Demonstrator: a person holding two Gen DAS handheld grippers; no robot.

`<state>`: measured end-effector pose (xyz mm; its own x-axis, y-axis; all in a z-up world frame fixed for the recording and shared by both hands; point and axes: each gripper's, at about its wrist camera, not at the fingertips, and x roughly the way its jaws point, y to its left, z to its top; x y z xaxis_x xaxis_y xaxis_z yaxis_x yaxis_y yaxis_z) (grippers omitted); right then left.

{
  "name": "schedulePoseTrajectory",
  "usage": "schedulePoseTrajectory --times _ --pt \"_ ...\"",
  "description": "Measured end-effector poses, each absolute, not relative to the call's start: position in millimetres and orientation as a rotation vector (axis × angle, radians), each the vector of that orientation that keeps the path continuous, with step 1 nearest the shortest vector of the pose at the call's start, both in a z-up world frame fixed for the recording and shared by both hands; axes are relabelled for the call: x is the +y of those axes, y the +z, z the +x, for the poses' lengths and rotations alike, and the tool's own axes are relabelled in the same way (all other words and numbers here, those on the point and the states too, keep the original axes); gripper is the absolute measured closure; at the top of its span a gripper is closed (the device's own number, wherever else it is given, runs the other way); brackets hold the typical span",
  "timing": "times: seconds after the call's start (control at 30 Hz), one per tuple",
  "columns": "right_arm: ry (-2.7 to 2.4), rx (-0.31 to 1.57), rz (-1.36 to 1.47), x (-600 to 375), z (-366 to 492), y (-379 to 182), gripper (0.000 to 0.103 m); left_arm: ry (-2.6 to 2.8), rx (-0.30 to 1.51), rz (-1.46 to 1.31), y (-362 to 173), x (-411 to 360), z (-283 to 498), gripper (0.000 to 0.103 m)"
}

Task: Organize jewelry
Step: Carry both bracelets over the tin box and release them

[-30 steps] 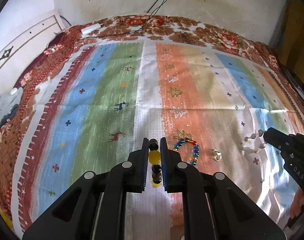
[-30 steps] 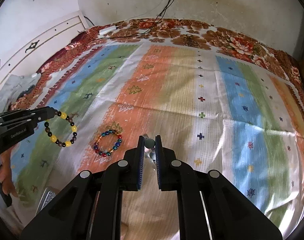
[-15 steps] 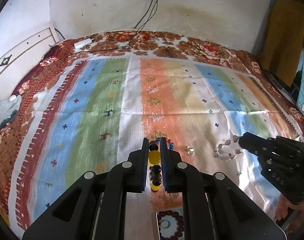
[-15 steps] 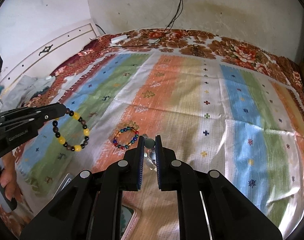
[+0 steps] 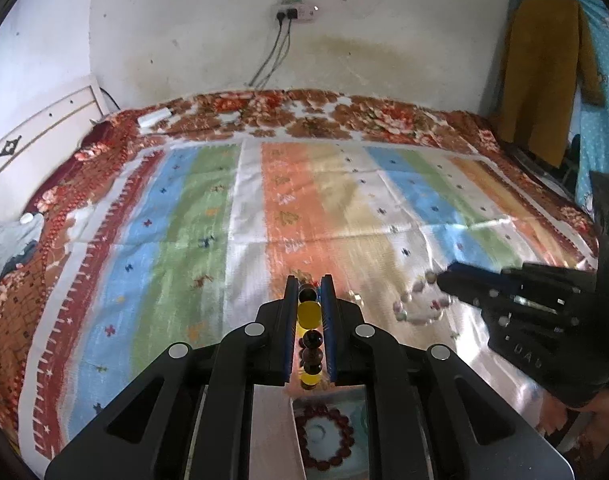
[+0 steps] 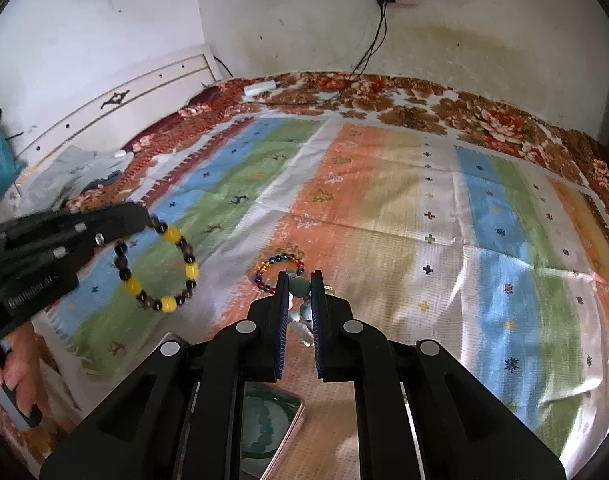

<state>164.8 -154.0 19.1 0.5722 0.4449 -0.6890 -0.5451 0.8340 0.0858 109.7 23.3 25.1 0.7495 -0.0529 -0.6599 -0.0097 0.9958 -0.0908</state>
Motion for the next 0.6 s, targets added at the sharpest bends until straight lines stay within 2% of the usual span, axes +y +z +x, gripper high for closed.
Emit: schedulePoseTrajectory --times 0.6 --pt "0.653 0.766 -0.152 -158.4 124.4 18.8 0.092 -0.094 0.703 -0.069 19.2 2.8 70.8 0.092"
